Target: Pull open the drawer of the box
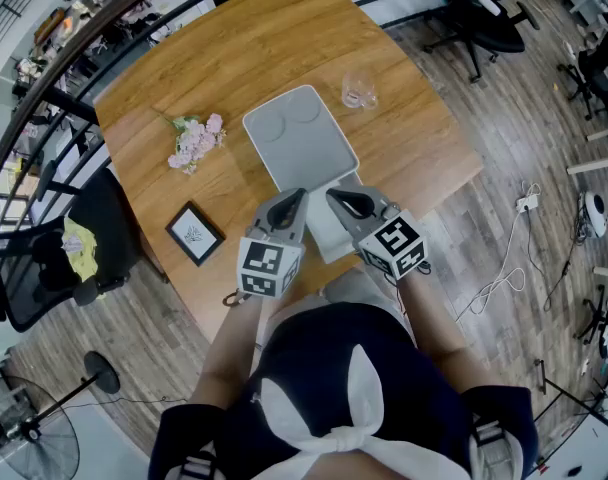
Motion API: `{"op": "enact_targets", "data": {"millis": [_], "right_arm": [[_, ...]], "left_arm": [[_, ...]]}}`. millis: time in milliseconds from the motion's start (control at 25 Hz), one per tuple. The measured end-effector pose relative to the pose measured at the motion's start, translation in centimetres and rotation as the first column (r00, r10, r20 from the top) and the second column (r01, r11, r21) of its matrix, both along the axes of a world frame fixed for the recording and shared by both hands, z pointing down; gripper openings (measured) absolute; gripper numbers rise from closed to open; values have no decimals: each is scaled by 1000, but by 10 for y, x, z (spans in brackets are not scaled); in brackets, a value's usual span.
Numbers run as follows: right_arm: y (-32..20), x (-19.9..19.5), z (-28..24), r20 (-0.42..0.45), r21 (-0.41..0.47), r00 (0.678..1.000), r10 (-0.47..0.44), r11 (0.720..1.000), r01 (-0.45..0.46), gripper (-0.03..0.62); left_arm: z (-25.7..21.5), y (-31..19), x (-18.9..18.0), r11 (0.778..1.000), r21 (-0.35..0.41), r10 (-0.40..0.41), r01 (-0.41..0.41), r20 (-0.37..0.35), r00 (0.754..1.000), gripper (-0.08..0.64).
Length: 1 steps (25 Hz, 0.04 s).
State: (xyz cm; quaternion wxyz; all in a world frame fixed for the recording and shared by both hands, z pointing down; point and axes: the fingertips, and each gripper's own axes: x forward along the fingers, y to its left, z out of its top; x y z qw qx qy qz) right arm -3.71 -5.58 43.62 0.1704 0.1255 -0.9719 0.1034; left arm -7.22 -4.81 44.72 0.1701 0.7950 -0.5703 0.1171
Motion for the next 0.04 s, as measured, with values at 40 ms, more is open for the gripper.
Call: {"op": "enact_targets", "data": {"millis": [40], "right_arm": [[0,0,0,-1,0,1000,-1,1000,1,-3]], "left_arm": [[1,0,-1,1000,-2,-1,1,1,1000,17]]}}
